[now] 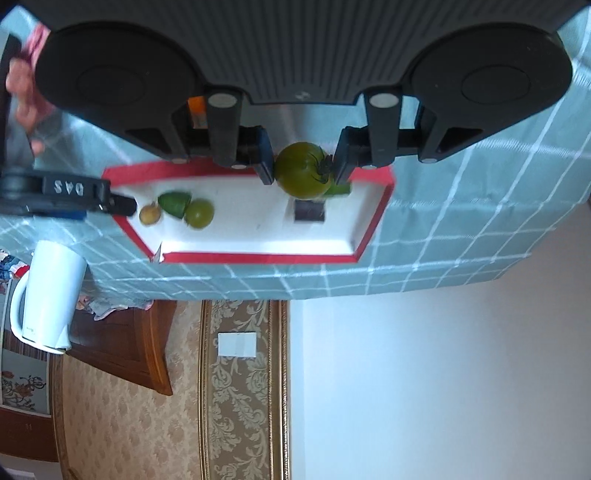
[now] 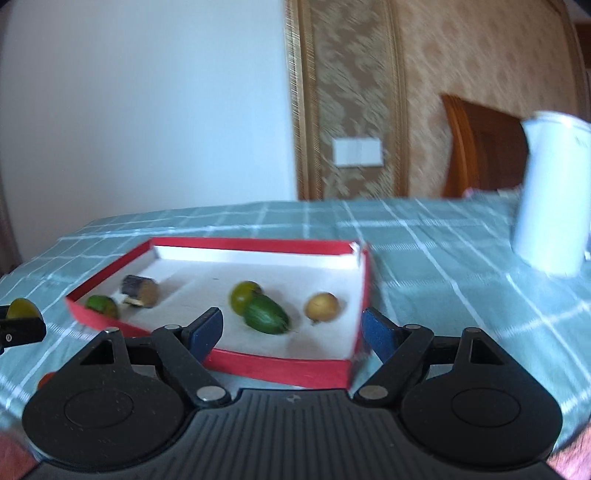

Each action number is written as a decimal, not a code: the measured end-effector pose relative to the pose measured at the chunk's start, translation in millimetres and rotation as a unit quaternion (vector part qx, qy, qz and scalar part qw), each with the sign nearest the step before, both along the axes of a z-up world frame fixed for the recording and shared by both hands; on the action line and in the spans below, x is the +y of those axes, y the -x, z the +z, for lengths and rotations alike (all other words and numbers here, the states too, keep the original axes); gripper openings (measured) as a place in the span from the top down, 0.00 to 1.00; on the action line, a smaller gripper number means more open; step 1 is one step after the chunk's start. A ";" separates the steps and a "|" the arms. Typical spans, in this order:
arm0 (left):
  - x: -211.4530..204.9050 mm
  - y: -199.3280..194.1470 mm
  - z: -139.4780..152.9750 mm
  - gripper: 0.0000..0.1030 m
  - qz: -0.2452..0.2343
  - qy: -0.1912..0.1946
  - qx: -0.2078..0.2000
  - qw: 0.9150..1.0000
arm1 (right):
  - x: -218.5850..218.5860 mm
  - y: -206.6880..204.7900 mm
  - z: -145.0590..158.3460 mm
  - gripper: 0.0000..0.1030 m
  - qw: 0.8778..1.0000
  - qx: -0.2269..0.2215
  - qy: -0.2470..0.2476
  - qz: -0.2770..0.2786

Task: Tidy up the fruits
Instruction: 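Carry the green tomato into the tray and open the left gripper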

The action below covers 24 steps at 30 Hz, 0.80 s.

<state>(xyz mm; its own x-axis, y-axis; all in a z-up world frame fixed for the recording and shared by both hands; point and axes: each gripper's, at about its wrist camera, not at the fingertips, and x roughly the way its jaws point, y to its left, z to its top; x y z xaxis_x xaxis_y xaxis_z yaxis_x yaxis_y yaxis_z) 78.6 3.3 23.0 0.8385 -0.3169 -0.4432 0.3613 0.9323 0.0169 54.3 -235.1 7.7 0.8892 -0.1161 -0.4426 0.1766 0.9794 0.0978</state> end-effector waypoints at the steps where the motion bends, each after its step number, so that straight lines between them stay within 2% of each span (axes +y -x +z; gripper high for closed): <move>1: -4.4 -6.4 2.0 0.70 -0.003 0.002 0.000 1.000 | -3.7 -0.8 -0.5 0.20 1.000 0.002 -0.010 -0.008; 6: -32.6 -39.0 5.1 0.70 -0.018 0.000 0.003 1.000 | -15.3 -0.1 0.1 0.19 0.999 0.001 -0.030 -0.037; 11: -56.7 -69.8 -5.3 0.70 -0.032 -0.015 0.029 0.999 | -17.1 2.0 1.3 0.18 0.998 -0.007 -0.029 -0.049; 24: -82.1 -113.3 -29.4 0.70 -0.035 -0.043 0.101 0.993 | -11.2 1.1 1.3 0.17 0.999 -0.003 -0.019 -0.038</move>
